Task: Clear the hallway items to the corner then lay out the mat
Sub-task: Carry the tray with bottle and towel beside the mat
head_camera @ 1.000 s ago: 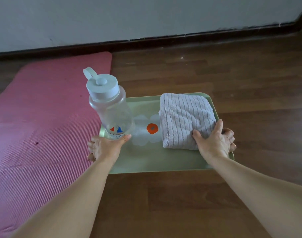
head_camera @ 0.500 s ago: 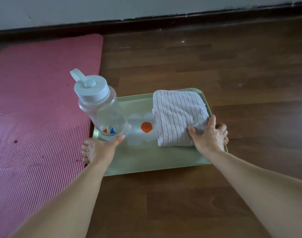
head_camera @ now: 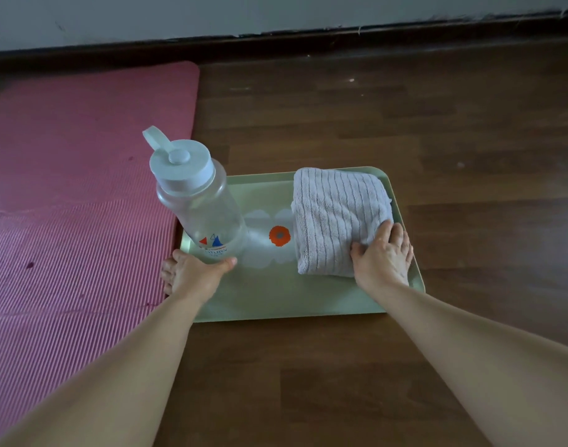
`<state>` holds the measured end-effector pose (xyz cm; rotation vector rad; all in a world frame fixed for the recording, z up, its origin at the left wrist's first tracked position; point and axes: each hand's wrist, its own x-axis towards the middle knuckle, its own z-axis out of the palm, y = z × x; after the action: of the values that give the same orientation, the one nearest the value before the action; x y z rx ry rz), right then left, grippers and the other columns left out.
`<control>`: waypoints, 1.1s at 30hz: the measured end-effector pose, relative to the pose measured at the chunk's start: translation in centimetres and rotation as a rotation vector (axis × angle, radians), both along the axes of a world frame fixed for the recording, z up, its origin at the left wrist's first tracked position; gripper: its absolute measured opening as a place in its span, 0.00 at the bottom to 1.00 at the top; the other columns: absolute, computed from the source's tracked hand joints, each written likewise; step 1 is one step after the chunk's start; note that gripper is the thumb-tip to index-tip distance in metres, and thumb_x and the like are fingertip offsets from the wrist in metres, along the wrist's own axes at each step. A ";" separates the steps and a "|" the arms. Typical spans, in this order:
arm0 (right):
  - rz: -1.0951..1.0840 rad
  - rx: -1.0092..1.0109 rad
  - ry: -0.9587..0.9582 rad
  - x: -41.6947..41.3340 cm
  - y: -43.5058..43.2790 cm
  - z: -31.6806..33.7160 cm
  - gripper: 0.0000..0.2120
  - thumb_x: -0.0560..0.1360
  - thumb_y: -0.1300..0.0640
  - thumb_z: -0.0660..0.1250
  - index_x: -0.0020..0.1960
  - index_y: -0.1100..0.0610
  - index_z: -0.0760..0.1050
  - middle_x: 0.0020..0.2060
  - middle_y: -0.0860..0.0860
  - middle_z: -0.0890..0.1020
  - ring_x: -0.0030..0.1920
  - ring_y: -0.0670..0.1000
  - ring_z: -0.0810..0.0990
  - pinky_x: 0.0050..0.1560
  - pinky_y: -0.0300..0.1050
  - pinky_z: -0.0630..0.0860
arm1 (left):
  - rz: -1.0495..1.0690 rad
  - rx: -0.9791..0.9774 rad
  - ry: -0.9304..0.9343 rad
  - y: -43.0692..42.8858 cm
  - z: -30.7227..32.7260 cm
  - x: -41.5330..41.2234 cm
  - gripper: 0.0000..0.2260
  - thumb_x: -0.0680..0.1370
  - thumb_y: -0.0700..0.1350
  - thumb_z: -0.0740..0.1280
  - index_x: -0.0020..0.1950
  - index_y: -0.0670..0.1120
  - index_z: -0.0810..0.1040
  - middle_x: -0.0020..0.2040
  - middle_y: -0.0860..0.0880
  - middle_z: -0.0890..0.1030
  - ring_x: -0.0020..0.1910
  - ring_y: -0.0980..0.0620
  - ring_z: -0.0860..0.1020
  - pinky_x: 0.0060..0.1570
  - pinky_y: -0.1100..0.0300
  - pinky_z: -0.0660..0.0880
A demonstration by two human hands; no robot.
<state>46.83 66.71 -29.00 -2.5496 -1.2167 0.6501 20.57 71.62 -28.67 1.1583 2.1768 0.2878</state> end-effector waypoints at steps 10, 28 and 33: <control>0.060 -0.241 0.088 2.8 0.9 1.6 0.34 0.81 0.46 0.50 0.76 0.58 0.36 0.77 0.54 0.41 0.76 0.55 0.39 0.74 0.55 0.43 | -0.125 -0.066 -0.051 0.5 1.6 2.2 0.49 0.69 0.56 0.73 0.77 0.42 0.45 0.77 0.41 0.49 0.75 0.40 0.49 0.71 0.46 0.55; -0.198 -0.359 0.066 3.0 1.2 2.5 0.44 0.73 0.31 0.55 0.77 0.50 0.39 0.75 0.56 0.35 0.74 0.67 0.38 0.71 0.67 0.41 | -0.170 -0.009 0.068 1.6 0.9 3.3 0.45 0.72 0.54 0.71 0.77 0.45 0.44 0.75 0.40 0.53 0.74 0.39 0.53 0.70 0.42 0.57; -0.137 -0.353 0.045 2.0 0.6 2.5 0.40 0.76 0.35 0.52 0.77 0.54 0.38 0.77 0.55 0.40 0.75 0.63 0.40 0.72 0.64 0.43 | -0.331 -0.067 0.064 0.9 1.1 3.1 0.52 0.66 0.63 0.72 0.77 0.49 0.42 0.77 0.42 0.42 0.76 0.41 0.45 0.73 0.41 0.50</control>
<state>48.85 67.36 -26.52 -2.8509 -0.9729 0.9575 23.72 72.49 -27.60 1.4796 1.9888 0.0336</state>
